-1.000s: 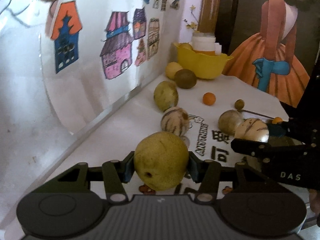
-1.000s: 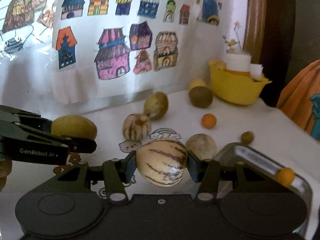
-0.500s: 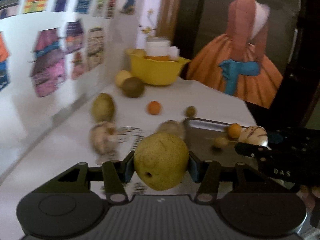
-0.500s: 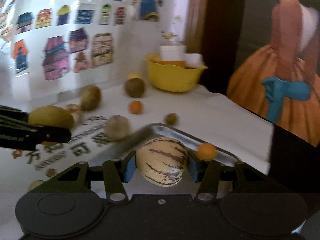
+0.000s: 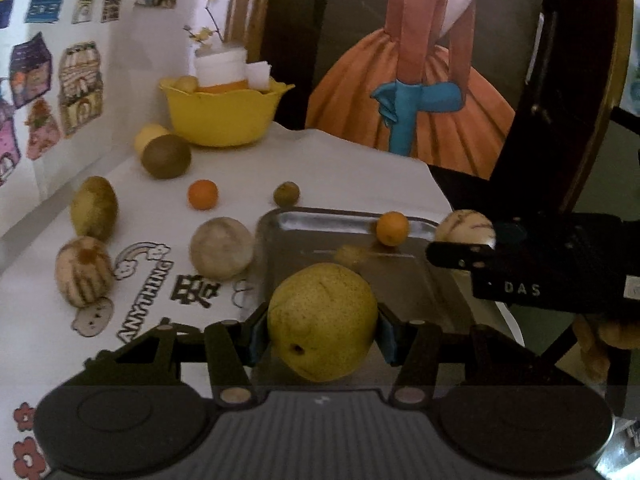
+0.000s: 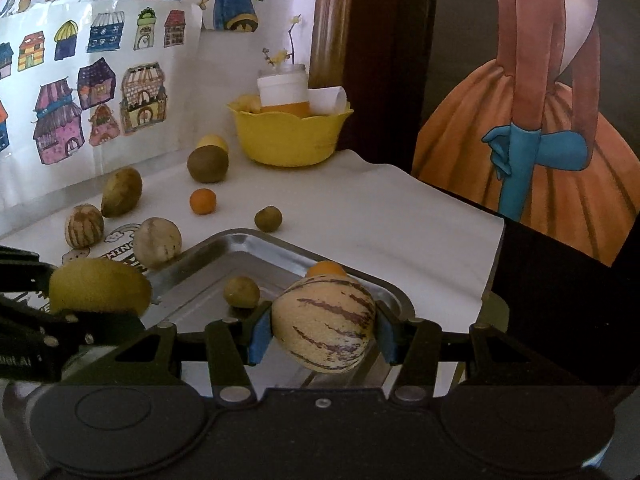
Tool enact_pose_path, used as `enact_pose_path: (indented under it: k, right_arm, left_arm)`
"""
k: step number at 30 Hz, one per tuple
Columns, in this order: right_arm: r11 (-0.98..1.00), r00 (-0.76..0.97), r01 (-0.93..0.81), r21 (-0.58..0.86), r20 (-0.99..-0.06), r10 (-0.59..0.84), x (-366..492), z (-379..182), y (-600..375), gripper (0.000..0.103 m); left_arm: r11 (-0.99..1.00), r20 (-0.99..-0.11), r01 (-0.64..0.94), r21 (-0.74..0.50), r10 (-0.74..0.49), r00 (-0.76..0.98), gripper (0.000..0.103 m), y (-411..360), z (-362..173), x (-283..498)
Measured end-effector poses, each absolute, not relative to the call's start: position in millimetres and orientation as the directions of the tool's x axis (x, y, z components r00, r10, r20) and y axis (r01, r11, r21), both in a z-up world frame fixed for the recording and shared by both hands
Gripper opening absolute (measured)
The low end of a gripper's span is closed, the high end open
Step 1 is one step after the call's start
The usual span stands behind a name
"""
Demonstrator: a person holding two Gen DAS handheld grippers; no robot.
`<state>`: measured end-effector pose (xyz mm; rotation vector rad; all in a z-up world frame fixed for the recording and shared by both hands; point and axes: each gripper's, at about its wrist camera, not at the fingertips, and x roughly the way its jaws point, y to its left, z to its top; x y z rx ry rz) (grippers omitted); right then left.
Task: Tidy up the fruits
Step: 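Carry the pear in the left tool over the tray while the right tool carries the pepino there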
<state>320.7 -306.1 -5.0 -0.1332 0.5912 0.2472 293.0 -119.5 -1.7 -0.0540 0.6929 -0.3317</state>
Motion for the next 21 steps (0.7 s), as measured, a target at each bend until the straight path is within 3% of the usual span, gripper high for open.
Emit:
enact_pose_path:
  k: [21]
  right_arm:
    - [0.961,0.775,-0.275,-0.017,-0.596,0.211,345,-19,-306,0.054]
  left_arm:
    - [0.947,-0.636,0.293,-0.135,-0.310,0.707,0.058,-137,-18,306]
